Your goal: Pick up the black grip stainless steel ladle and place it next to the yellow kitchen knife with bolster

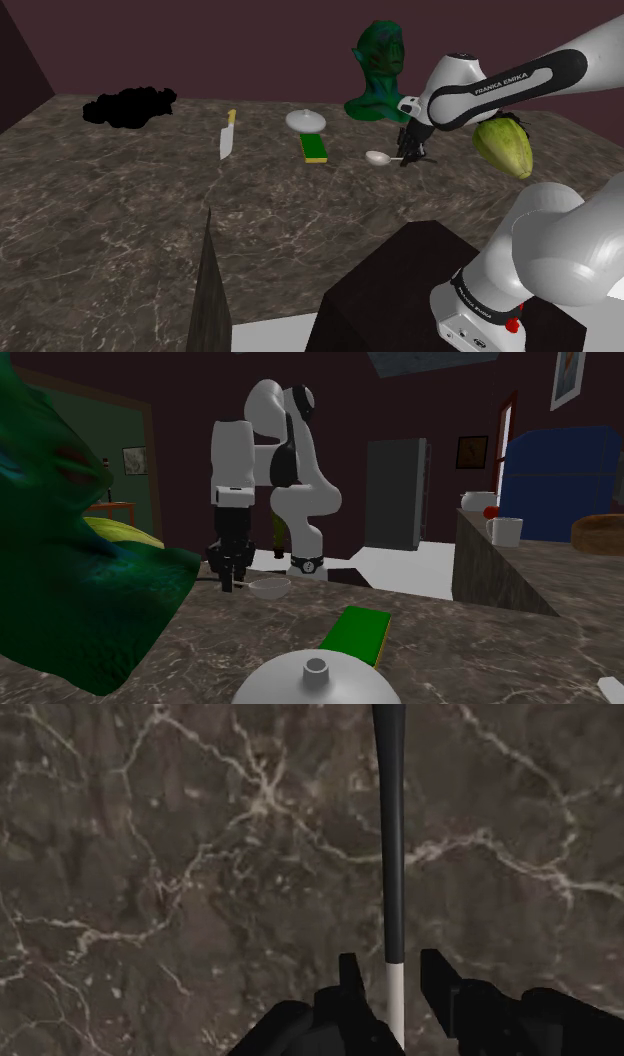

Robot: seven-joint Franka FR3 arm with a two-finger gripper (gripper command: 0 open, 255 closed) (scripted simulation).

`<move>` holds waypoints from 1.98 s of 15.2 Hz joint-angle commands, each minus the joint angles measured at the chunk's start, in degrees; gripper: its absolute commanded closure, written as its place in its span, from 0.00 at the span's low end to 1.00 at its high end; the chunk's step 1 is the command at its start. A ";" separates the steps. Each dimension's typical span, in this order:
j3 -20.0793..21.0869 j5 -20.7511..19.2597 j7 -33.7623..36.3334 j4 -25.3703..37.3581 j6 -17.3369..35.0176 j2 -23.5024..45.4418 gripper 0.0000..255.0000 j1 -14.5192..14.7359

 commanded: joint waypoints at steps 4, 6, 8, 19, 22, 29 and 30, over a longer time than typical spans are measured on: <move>0.00 0.00 0.00 0.00 0.00 0.00 1.00 0.00; 0.00 0.00 0.00 0.00 0.00 0.00 1.00 0.00; -0.01 0.00 0.00 0.00 0.02 0.01 1.00 0.00; 4.47 -0.04 0.96 4.20 -11.02 -6.93 1.00 -1.65; 5.53 0.25 1.03 5.60 -13.81 -8.32 1.00 -1.83; 7.71 1.15 1.04 9.16 -19.82 -10.78 1.00 -1.97; 8.77 1.68 2.44 8.99 -19.63 -10.48 1.00 -1.30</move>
